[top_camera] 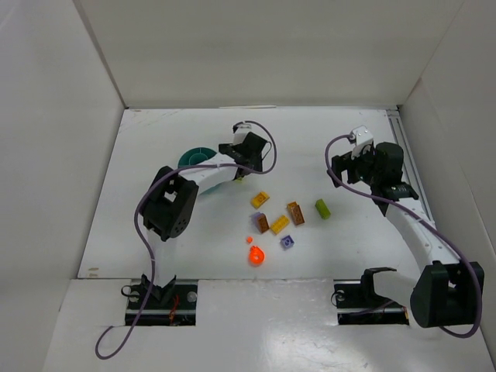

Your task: Sort the legos into containers by color

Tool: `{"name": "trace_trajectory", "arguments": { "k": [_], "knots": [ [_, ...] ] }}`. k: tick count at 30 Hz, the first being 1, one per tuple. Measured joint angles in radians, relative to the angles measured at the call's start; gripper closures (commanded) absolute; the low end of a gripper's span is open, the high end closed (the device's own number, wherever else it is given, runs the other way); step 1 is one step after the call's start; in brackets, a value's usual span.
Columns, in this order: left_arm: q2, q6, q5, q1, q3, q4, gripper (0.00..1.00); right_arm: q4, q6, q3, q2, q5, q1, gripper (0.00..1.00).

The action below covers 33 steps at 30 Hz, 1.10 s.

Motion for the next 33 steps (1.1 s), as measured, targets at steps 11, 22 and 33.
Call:
{"name": "trace_trajectory", "arguments": {
  "k": [11, 22, 33],
  "knots": [
    [0.085, 0.018, 0.068, 0.001, 0.0, 0.042, 0.34, 0.0, -0.007, 0.0, 0.0, 0.0, 0.0, 0.06],
    [0.074, 0.015, 0.091, 0.007, -0.02, 0.066, 0.77, 0.0, -0.011, 0.0, -0.001, 0.003, 0.0, 0.06],
    [-0.19, 0.014, 0.137, 0.0, -0.147, 0.064, 0.82, 0.0, -0.015, 0.0, -0.031, 0.002, 0.0, 0.06]
  ]
}}
